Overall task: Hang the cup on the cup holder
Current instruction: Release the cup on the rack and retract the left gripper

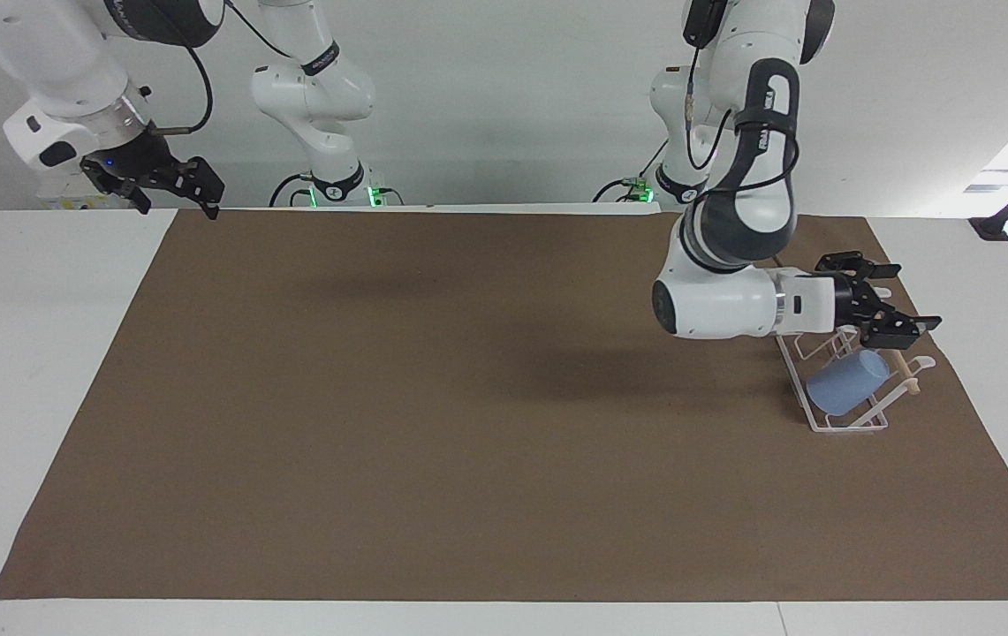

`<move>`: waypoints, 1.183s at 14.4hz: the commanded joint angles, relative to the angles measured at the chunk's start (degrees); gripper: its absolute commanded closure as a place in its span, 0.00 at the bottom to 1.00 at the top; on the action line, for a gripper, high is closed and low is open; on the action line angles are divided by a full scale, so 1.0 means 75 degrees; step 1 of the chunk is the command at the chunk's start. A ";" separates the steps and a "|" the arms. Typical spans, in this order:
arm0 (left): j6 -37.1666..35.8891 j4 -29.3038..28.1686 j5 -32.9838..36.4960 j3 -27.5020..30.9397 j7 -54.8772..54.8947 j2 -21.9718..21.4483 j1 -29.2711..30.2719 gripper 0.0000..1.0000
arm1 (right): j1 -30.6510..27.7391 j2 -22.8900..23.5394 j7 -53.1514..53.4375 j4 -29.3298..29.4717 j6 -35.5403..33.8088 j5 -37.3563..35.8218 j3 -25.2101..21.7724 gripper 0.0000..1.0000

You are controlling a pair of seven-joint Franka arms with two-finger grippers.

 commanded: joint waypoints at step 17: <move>0.3231 -0.0277 -0.9073 -0.0072 1.0634 -0.1546 0.3061 0.00 | -0.0010 -0.0100 0.0076 -0.0057 -0.0055 0.0019 0.0001 0.00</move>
